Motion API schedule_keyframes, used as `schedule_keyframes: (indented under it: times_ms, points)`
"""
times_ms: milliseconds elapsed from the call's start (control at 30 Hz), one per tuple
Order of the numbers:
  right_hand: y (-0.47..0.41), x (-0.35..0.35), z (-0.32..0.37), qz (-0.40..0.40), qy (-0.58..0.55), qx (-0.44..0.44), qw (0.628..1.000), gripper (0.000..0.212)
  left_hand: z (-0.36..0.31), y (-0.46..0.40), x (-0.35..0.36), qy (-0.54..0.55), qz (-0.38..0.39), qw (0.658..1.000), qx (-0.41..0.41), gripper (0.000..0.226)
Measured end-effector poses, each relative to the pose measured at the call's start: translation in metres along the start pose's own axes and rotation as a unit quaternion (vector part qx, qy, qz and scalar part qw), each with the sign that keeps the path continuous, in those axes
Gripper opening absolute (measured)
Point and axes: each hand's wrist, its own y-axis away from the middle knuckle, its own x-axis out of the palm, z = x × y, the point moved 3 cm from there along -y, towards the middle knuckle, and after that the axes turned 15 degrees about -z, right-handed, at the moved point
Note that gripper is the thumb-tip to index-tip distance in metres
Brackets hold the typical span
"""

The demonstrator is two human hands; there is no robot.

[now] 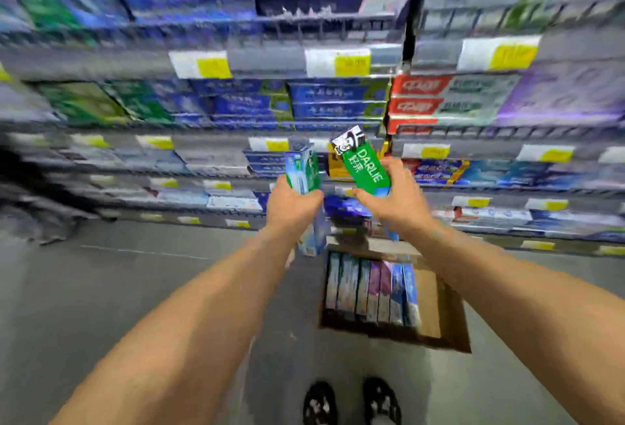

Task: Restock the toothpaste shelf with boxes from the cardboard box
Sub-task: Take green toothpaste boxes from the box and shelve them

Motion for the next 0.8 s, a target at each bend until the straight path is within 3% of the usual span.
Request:
schedule_keyframes:
  times_ms: [133,333,533,800]
  points:
    - [-0.011,-0.02,0.119,0.006,0.032,-0.127,0.991,0.053,-0.067,-0.006,-0.108,0.079,-0.082,0.993,0.02,0.039]
    - [-0.005,-0.024,0.282,-0.005,0.027,-0.257,0.966,0.052,-0.134,-0.016,-0.267,0.193,-0.181,0.962,0.071,0.05]
    - [0.004,-0.005,0.425,-0.062,0.029,-0.323,0.944,0.062,-0.168,-0.03,-0.418,0.267,-0.224,0.931,0.107,0.085]
    - [0.007,0.016,0.581,-0.173,0.099,-0.435,0.878,0.06,-0.206,-0.086,-0.558,0.301,-0.248,0.909,0.149,0.087]
